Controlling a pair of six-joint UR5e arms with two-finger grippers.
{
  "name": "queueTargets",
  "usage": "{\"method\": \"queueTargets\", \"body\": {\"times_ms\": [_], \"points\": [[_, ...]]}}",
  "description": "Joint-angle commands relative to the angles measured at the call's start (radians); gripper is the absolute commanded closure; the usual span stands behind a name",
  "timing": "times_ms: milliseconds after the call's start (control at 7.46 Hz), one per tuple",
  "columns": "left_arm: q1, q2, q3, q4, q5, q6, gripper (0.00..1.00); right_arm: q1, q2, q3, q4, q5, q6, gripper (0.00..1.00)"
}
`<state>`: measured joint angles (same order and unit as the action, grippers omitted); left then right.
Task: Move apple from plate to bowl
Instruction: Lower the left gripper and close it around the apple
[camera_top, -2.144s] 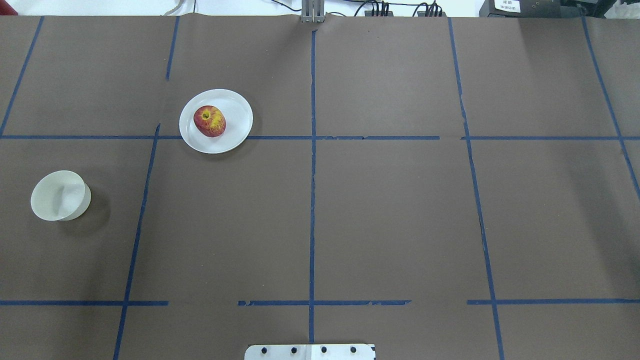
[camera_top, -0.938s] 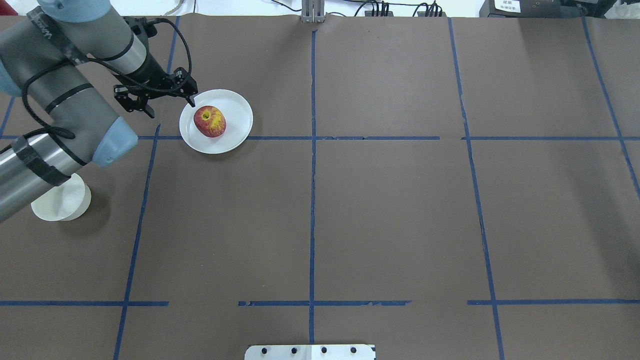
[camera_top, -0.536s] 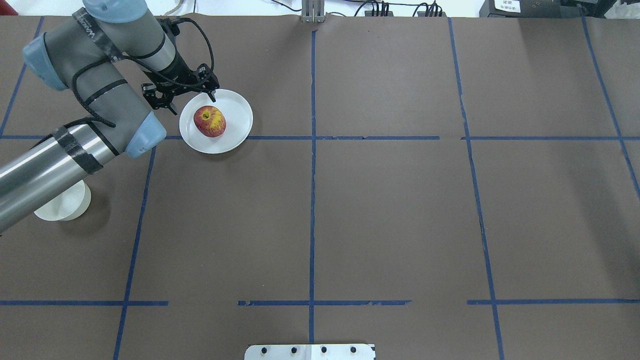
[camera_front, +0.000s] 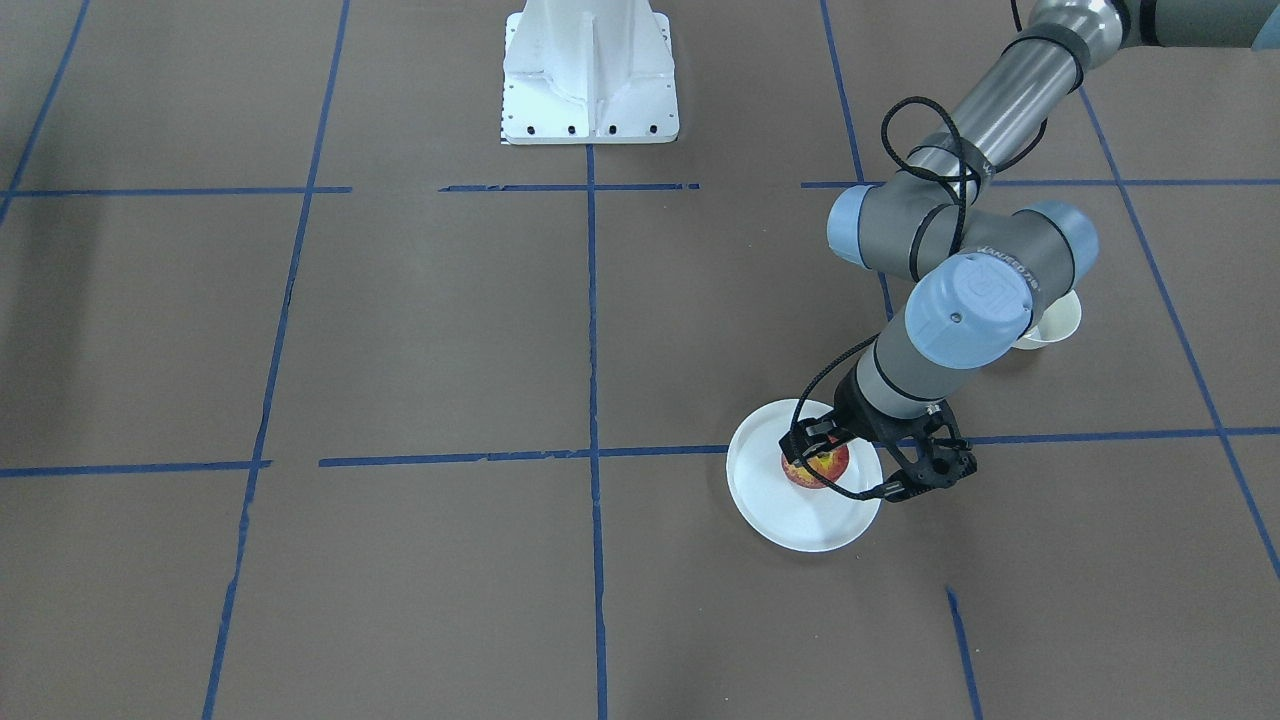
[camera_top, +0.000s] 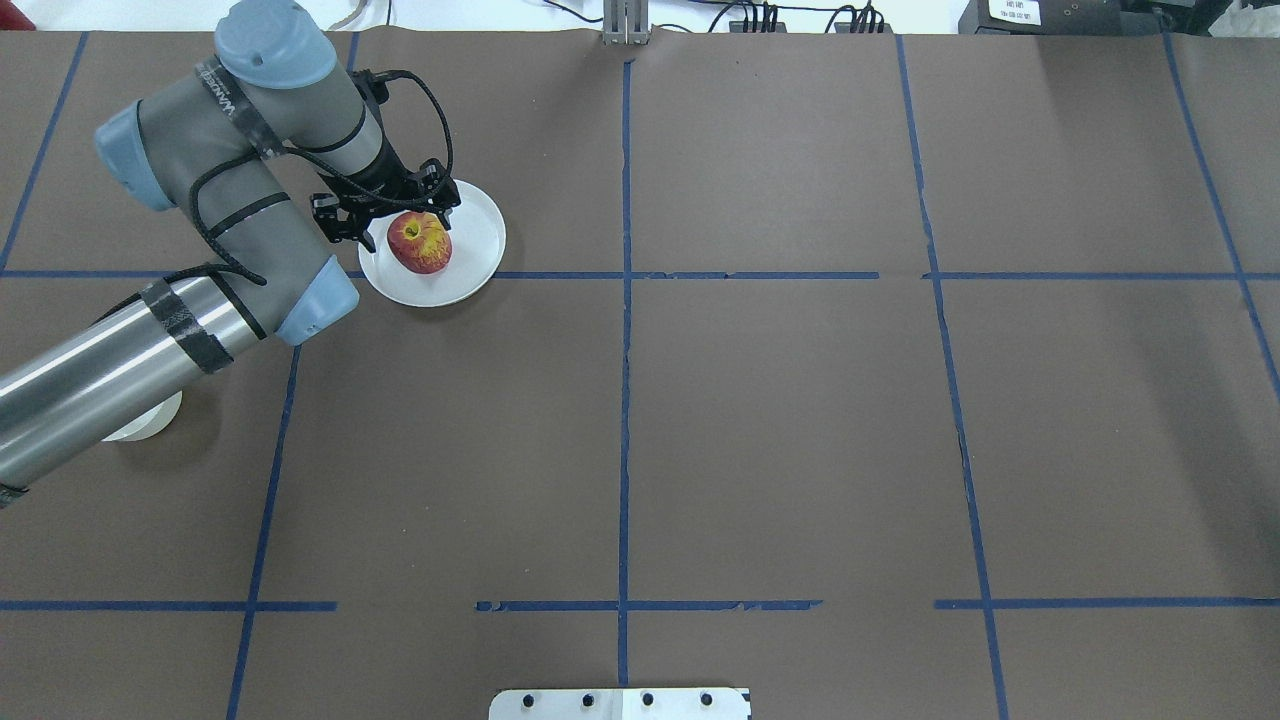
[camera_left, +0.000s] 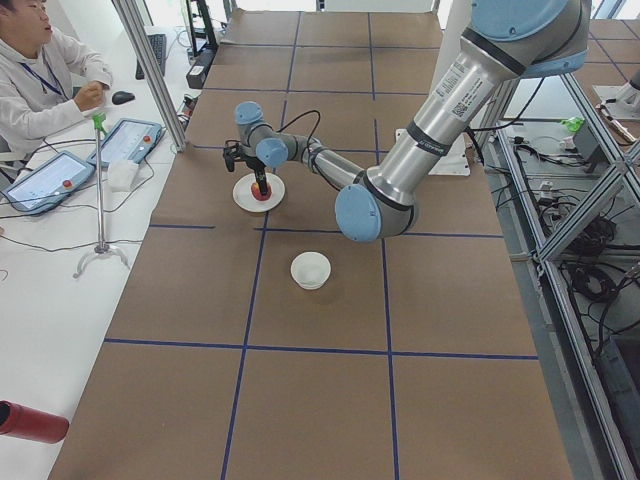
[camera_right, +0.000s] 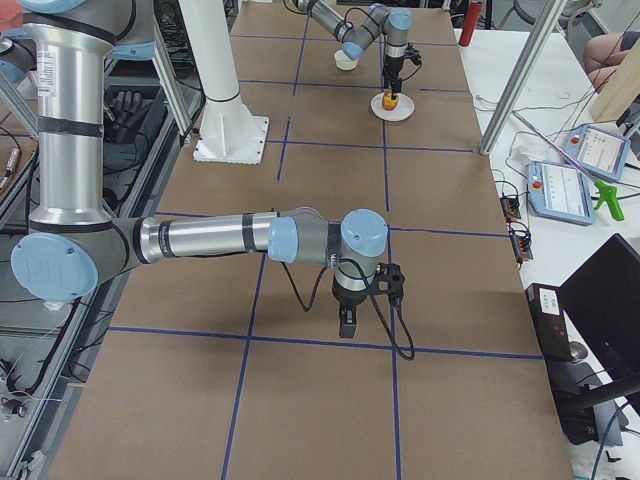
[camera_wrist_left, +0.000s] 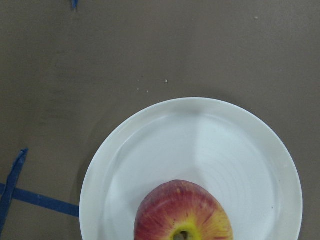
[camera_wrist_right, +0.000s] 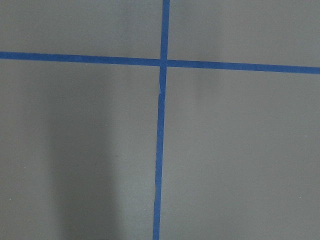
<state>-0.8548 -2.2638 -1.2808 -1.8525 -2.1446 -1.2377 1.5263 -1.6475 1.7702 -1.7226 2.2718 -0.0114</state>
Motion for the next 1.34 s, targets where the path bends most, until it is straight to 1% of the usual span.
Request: {"method": "queueTargets", "body": {"times_ms": [0,402,536,670,804,938,1072,1206], "points": [[0.006,-0.003,0.05,-0.068,0.002,0.001,0.01,0.0,0.0,0.0,0.0,0.0,0.001,0.0],[0.019,-0.019,0.118,-0.141,0.006,0.003,0.02,0.0,0.0,0.0,0.0,0.0,0.001,0.0],[0.017,-0.019,0.124,-0.151,0.006,0.004,0.06,0.0,0.0,0.0,0.001,0.0,0.001,0.0],[0.017,-0.02,0.124,-0.151,0.005,0.0,0.46,0.0,0.0,0.0,0.0,0.0,0.001,0.0],[0.017,-0.017,0.117,-0.14,-0.001,0.001,0.99,0.0,0.0,-0.001,0.0,0.002,0.001,0.0],[0.004,-0.005,0.068,-0.123,0.0,0.003,1.0,0.0,0.0,-0.002,0.0,0.0,0.001,0.0],[-0.044,0.042,-0.068,-0.019,-0.004,0.013,1.0,0.0,0.0,0.0,0.0,0.002,0.001,0.0],[-0.064,0.14,-0.25,0.072,-0.004,0.055,1.0,0.0,0.0,-0.001,0.0,0.0,0.001,0.0]]}}
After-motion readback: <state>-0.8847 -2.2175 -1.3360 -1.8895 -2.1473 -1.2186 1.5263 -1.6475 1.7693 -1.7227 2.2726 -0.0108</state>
